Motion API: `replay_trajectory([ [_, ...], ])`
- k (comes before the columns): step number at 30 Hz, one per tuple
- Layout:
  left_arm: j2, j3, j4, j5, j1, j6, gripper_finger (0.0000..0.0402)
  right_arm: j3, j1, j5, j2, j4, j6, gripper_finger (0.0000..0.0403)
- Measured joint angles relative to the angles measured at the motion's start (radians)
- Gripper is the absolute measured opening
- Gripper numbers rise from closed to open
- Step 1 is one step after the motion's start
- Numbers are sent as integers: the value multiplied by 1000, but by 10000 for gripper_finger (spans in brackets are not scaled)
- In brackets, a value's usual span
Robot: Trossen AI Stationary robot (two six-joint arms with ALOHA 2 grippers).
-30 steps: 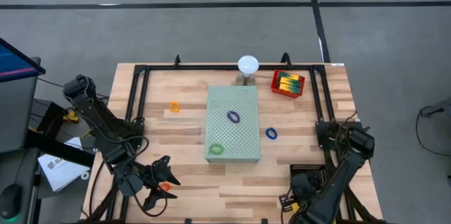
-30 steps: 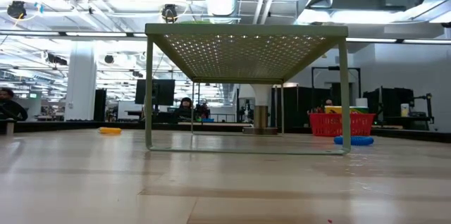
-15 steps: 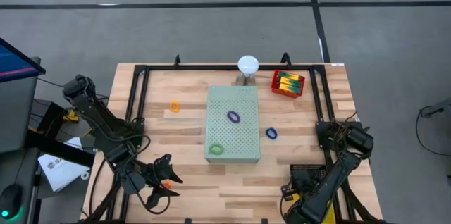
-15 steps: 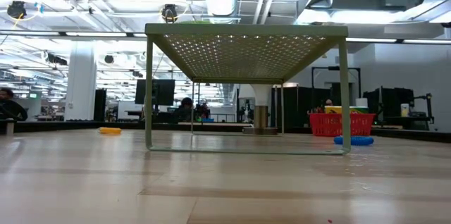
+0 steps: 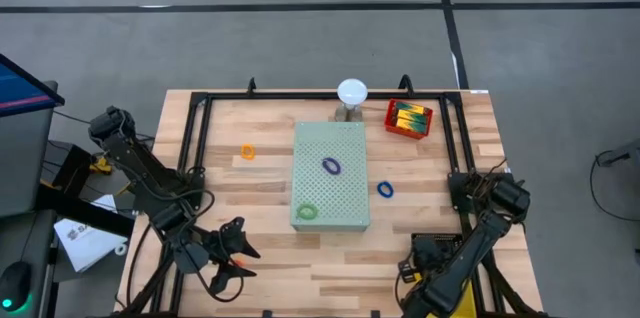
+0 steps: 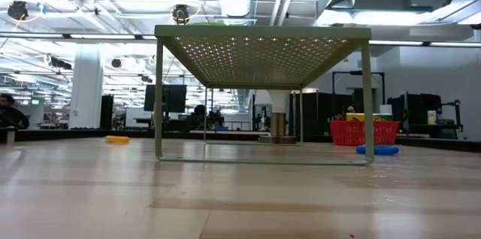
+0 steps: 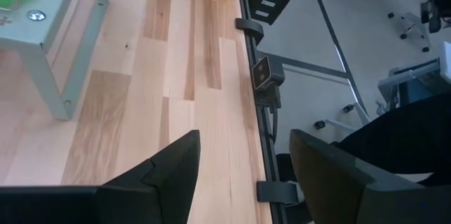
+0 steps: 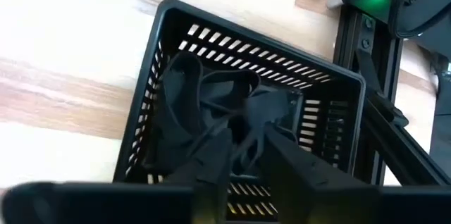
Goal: Pick & Place Office Desk Supplies
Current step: Put the black rubberband into the black bin, then put the red spring keychain into the yellow bin
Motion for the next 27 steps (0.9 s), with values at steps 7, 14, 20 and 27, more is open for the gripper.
replay_trajectory([
  [7, 0, 0, -5, 0, 0, 0, 214, 0, -22, 56, -56, 0, 1, 168],
  [14, 0, 0, -77, 45, 0, -19, 214, 1, -54, 171, -139, -1, -9, 218],
  [20, 0, 0, -263, 229, -17, -175, 214, 1, -54, 288, -241, 0, -10, 218],
  [27, 0, -7, -442, 259, -53, -246, 214, 1, -70, 389, -323, 0, -16, 211],
])
